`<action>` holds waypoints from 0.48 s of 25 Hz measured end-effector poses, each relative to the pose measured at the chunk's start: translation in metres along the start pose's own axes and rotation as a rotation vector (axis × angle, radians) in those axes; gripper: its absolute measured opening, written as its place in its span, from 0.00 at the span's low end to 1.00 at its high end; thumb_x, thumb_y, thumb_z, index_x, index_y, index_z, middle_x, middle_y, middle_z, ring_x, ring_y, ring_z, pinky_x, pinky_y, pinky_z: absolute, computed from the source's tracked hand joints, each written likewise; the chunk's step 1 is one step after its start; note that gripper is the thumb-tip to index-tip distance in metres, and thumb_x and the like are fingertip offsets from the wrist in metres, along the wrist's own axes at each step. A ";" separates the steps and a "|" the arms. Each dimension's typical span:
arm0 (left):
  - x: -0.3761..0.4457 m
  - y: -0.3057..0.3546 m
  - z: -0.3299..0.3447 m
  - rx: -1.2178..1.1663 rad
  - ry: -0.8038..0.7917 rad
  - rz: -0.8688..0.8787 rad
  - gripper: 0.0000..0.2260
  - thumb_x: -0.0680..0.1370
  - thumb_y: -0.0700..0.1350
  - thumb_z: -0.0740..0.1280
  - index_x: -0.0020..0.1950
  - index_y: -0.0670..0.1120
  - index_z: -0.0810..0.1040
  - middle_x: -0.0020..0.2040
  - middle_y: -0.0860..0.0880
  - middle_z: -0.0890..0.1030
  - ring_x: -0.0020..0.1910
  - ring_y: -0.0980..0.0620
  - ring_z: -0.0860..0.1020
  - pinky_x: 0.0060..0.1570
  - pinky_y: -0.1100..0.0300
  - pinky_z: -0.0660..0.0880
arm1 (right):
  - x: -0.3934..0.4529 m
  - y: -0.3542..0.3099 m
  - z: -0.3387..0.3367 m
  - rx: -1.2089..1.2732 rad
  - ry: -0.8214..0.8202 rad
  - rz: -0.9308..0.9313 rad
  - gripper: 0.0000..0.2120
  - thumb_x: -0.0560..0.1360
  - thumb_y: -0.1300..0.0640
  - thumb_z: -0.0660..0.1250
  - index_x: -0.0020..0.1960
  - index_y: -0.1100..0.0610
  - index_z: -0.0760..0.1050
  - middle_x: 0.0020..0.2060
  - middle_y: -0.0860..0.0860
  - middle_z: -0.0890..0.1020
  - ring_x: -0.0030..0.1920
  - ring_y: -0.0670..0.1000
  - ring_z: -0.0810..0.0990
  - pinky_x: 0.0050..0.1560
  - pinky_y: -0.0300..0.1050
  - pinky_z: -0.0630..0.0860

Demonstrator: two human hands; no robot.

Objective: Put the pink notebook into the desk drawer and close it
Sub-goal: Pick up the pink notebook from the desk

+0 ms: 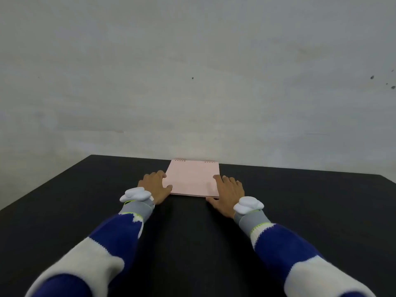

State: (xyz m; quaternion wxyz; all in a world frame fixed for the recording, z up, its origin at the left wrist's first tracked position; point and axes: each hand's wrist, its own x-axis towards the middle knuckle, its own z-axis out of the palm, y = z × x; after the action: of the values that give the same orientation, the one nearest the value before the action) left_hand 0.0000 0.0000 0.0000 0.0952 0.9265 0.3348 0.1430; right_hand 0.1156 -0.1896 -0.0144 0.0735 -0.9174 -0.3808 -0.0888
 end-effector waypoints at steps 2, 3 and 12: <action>0.003 0.001 0.002 0.009 -0.046 -0.031 0.23 0.75 0.56 0.63 0.67 0.49 0.68 0.64 0.46 0.77 0.62 0.45 0.75 0.60 0.50 0.74 | 0.004 0.000 0.004 0.002 0.002 0.011 0.30 0.73 0.40 0.62 0.70 0.53 0.61 0.62 0.55 0.75 0.62 0.59 0.73 0.65 0.55 0.67; 0.005 0.001 0.005 0.016 -0.065 -0.041 0.24 0.75 0.57 0.63 0.68 0.49 0.67 0.65 0.46 0.76 0.63 0.44 0.75 0.61 0.50 0.74 | 0.006 0.000 0.008 0.009 0.008 0.014 0.30 0.73 0.41 0.62 0.70 0.53 0.61 0.61 0.56 0.76 0.62 0.59 0.73 0.63 0.55 0.68; 0.009 0.009 0.017 0.022 -0.127 -0.157 0.26 0.75 0.57 0.62 0.70 0.48 0.65 0.68 0.45 0.73 0.67 0.43 0.70 0.65 0.49 0.69 | 0.017 -0.004 0.019 0.227 -0.050 0.144 0.30 0.70 0.44 0.63 0.68 0.54 0.61 0.55 0.56 0.80 0.60 0.60 0.72 0.56 0.54 0.68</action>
State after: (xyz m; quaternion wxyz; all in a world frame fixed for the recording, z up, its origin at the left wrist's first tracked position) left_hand 0.0171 -0.0024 -0.0120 0.1172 0.9056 0.4012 0.0723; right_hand 0.1271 -0.1714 -0.0293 0.1736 -0.9301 -0.3232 -0.0166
